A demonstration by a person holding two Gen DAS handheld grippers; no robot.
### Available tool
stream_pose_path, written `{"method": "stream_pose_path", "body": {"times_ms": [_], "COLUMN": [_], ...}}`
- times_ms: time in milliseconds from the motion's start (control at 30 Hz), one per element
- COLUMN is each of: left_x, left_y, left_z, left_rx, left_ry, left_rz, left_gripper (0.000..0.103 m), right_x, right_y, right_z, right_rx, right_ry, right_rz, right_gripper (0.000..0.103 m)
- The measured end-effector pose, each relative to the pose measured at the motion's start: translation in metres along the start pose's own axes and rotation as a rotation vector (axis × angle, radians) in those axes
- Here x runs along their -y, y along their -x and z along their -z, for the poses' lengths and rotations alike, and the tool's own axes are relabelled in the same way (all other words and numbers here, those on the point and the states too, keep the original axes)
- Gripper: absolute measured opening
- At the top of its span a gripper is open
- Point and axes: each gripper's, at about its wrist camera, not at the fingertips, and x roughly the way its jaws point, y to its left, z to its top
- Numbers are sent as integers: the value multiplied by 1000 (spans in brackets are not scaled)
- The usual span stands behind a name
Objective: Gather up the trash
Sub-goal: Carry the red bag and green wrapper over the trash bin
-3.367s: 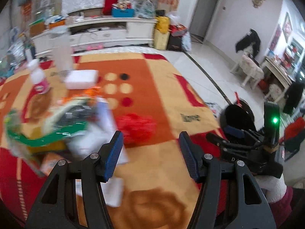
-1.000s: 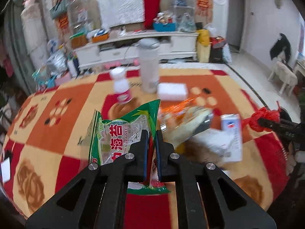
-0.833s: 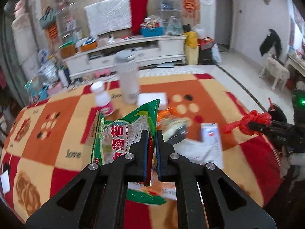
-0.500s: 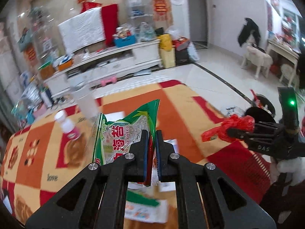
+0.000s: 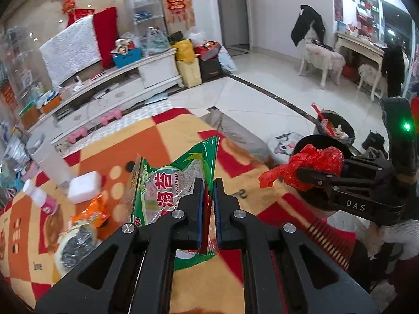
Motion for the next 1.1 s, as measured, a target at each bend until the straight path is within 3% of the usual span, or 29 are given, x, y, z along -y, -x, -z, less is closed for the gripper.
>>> {"method": "stream_pose_path", "body": {"times_ms": [433,800,1100], "left_x": [54,105,127], "left_y": [-37,-55,-67], "left_z": [-17,-34,-38], "left_rx": [-22,-27,-49], "left_ry": [-18,-28,-34], "left_rz": [102,241,281], "left_gripper": [5,5,5], "right_x": [70,111,129], "right_y": [22,28,28], "right_z": [8,19,26], "right_rx": [5,-5,-21], "right_ry": [-83,-149,-184], "right_rz": [115,181,201], "right_gripper": [33,33,33]}}
